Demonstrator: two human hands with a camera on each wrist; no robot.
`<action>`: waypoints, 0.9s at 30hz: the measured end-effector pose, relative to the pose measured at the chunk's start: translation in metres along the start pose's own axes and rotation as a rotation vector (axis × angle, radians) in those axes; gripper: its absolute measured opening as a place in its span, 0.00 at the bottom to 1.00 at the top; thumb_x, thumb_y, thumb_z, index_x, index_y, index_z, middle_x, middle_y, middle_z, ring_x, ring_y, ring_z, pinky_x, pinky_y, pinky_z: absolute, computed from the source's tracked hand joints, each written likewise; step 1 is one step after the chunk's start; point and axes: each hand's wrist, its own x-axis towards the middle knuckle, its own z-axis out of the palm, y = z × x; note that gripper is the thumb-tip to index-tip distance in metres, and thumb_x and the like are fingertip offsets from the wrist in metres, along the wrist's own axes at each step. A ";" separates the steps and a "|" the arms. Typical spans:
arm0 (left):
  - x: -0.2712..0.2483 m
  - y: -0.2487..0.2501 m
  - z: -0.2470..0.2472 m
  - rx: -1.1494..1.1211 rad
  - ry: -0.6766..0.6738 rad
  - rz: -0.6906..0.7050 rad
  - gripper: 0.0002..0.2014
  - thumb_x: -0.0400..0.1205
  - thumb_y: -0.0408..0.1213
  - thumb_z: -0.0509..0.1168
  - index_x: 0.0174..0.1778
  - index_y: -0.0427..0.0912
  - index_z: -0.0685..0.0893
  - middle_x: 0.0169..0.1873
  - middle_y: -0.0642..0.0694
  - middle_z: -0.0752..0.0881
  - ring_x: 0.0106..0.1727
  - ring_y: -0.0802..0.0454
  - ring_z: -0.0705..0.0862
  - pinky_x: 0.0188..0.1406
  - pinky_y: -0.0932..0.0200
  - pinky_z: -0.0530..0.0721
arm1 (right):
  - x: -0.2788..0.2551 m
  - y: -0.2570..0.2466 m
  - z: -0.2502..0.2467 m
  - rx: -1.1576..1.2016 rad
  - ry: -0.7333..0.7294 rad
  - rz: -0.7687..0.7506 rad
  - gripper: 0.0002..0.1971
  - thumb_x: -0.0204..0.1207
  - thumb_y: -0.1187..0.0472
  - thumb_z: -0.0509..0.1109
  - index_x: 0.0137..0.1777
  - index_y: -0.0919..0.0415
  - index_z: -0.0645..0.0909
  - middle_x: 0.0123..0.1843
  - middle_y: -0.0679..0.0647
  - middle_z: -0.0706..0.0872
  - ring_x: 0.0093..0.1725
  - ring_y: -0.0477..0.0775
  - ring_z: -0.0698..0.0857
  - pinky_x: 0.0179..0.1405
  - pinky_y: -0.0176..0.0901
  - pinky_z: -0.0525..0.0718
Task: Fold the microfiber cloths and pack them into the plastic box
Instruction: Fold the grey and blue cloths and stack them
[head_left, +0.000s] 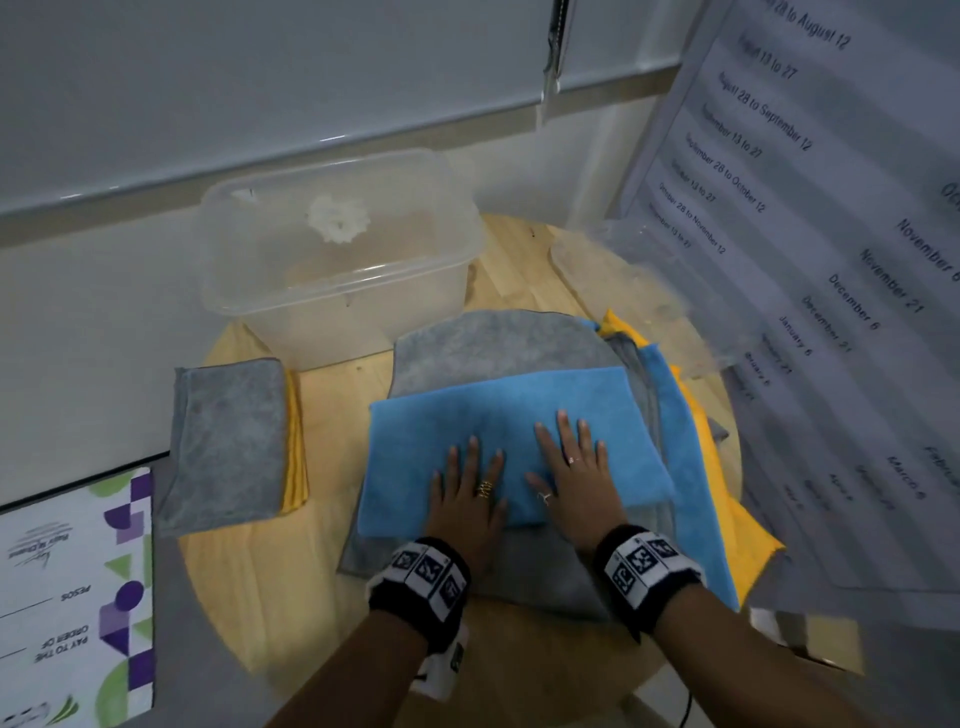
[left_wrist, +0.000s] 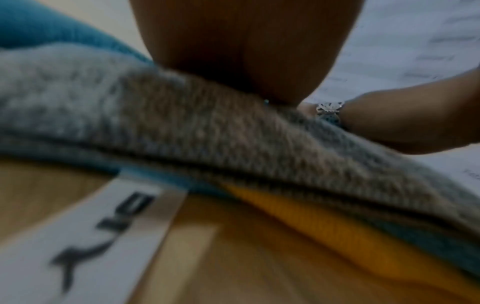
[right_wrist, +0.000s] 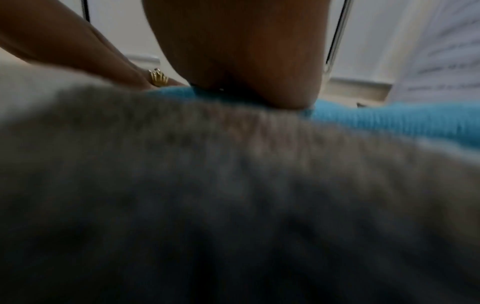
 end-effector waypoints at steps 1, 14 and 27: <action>-0.001 0.001 0.006 0.020 0.029 -0.009 0.34 0.75 0.59 0.34 0.79 0.59 0.34 0.80 0.47 0.35 0.82 0.42 0.41 0.79 0.37 0.49 | -0.002 0.003 0.005 -0.018 -0.051 0.005 0.32 0.81 0.36 0.41 0.79 0.51 0.62 0.80 0.62 0.66 0.77 0.71 0.67 0.68 0.71 0.70; -0.034 -0.054 -0.004 -0.006 -0.021 -0.190 0.52 0.57 0.79 0.18 0.74 0.52 0.24 0.73 0.49 0.23 0.79 0.47 0.29 0.79 0.40 0.37 | -0.041 0.089 -0.035 0.224 0.145 0.409 0.39 0.66 0.33 0.64 0.73 0.57 0.70 0.65 0.61 0.80 0.65 0.67 0.77 0.58 0.57 0.77; -0.012 -0.014 -0.006 0.198 -0.178 0.158 0.31 0.81 0.59 0.43 0.81 0.61 0.44 0.82 0.53 0.37 0.83 0.46 0.38 0.80 0.40 0.41 | -0.038 0.079 -0.048 0.894 0.188 0.772 0.13 0.65 0.57 0.79 0.31 0.63 0.80 0.38 0.62 0.85 0.42 0.63 0.85 0.46 0.59 0.83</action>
